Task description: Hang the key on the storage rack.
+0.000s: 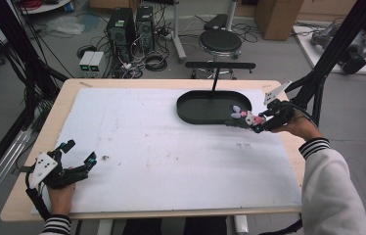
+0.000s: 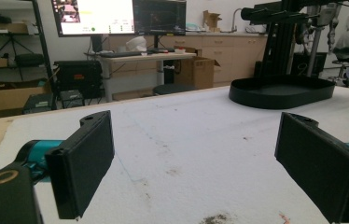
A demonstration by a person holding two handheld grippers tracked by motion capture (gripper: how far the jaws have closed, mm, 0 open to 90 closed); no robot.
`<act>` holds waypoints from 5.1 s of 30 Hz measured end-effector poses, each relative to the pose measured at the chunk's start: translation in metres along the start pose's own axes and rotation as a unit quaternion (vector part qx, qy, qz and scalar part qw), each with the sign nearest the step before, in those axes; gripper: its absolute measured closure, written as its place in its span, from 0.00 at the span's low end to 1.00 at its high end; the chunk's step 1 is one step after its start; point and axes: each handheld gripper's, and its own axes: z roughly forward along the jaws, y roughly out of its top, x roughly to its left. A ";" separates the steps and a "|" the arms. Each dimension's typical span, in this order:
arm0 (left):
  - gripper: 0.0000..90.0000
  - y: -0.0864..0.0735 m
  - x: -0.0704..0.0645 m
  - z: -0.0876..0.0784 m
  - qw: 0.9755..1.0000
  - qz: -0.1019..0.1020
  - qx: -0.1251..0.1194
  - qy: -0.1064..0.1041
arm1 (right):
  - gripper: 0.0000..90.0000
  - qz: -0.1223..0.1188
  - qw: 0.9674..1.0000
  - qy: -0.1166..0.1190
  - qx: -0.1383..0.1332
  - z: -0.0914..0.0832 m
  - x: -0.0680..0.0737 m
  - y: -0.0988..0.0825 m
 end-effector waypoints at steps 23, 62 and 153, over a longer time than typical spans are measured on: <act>0.14 0.000 0.000 0.000 1.000 0.001 -0.001 -0.001 | 0.58 0.110 0.987 -0.061 -0.096 -0.028 0.000 0.000; 0.14 0.000 0.000 0.000 1.000 -0.002 -0.001 -0.002 | 0.58 0.234 0.933 -0.222 -0.161 -0.048 -0.005 0.025; 0.14 0.000 0.000 0.000 1.000 -0.003 0.000 -0.001 | 0.10 0.321 0.894 -0.273 -0.152 0.023 -0.030 0.015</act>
